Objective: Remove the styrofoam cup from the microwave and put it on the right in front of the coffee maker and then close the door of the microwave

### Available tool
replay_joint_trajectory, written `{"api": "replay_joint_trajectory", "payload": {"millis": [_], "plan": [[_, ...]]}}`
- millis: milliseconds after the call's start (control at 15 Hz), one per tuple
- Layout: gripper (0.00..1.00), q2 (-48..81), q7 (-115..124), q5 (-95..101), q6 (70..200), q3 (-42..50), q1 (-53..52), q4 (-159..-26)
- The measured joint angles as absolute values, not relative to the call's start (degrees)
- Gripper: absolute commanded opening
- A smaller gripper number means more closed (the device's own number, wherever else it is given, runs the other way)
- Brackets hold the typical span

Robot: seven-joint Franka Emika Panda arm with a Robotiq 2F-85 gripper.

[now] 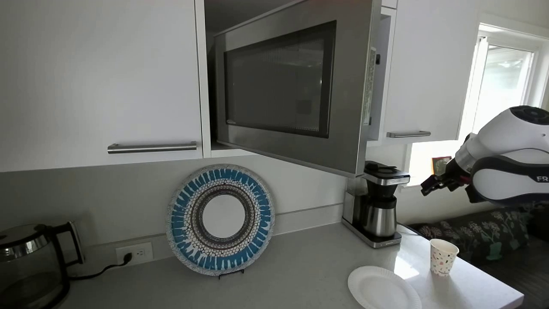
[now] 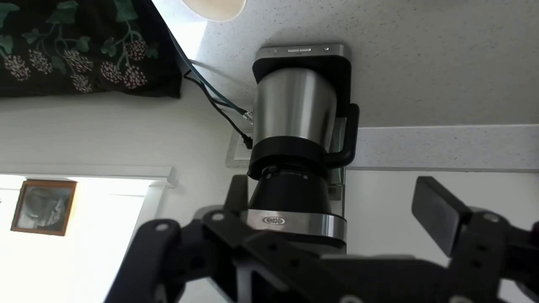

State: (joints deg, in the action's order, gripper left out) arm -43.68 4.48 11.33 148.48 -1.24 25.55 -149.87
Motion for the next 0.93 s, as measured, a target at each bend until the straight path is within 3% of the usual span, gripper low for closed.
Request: {"api": "replay_joint_trajectory", "payload": {"millis": [400, 667, 933], "plan": [[1.00, -48.70, -3.60, 10.19, 136.13, 1.52, 13.37, -148.36], [1.00, -55.24, -6.72, 6.92, 122.35, 0.70, 2.38, -145.65], [1.00, -58.00, -9.37, 2.75, 117.19, -1.48, -7.22, -142.78]]}}
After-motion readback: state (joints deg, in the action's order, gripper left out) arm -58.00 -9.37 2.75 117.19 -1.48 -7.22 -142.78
